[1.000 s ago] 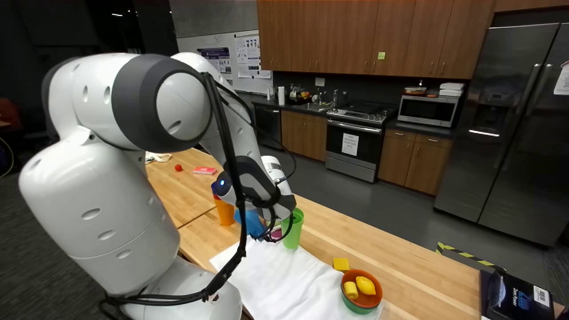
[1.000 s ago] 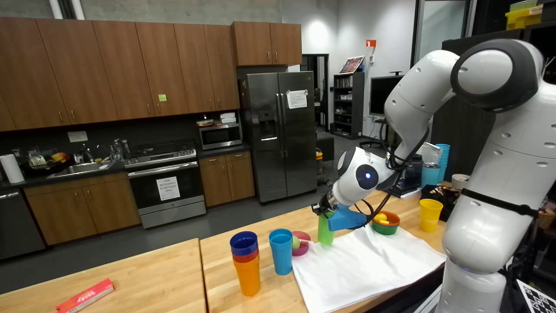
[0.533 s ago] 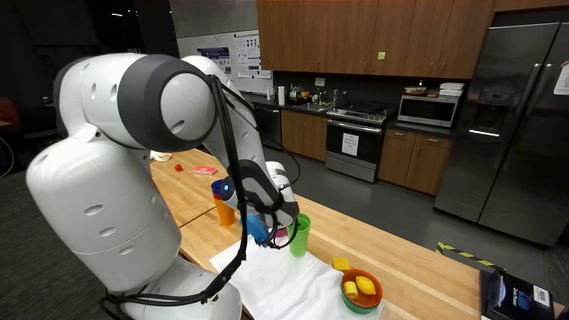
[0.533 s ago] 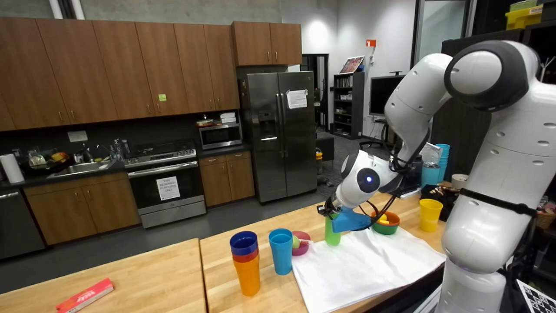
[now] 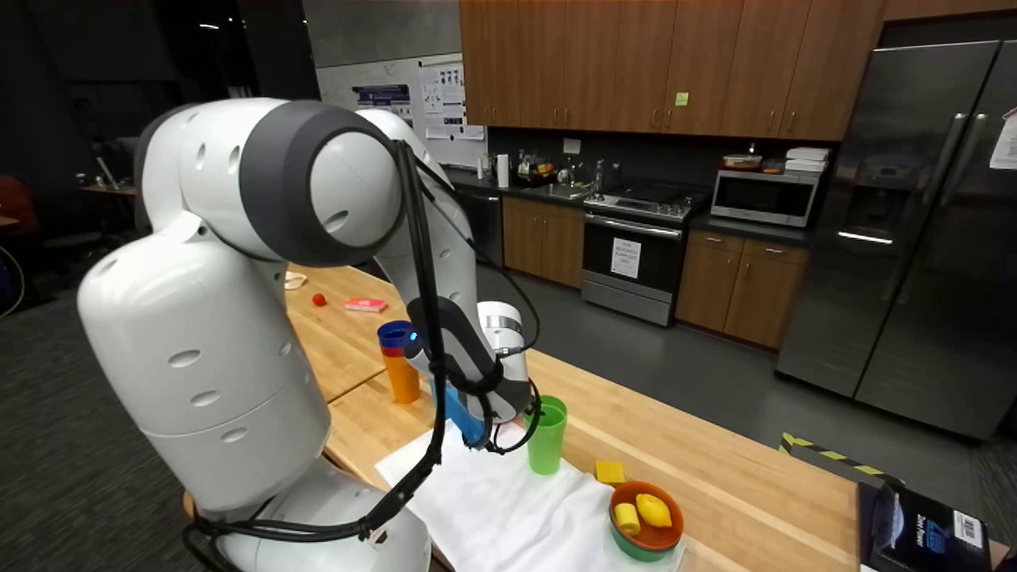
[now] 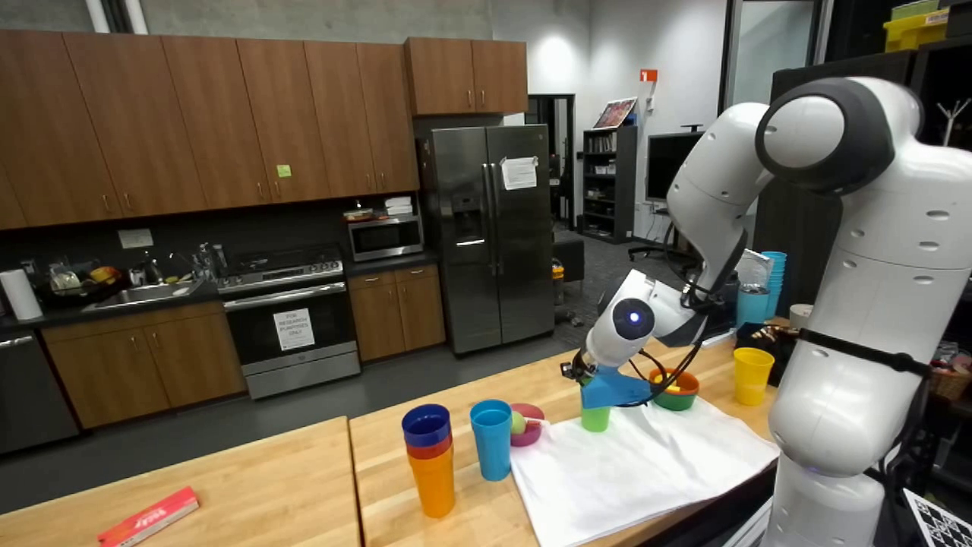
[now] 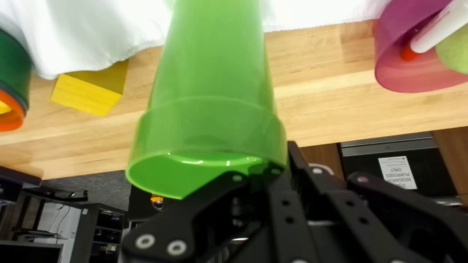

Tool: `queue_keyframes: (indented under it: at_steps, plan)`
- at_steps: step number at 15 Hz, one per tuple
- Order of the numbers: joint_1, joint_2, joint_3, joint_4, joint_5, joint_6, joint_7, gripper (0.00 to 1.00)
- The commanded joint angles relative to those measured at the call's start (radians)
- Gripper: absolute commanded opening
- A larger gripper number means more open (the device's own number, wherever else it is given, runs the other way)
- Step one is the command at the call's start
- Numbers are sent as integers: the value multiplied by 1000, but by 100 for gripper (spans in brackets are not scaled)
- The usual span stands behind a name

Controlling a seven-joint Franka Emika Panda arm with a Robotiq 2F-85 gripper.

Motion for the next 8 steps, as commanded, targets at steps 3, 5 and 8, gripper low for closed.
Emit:
queue_keyframes:
  at_steps: [3, 5, 8]
  plan:
    - [-9, 6, 2, -8, 98, -53, -81, 2]
    - [-6, 14, 6, -8, 134, -90, -103, 2]
    - [-3, 18, 7, -13, 185, -121, -141, 2]
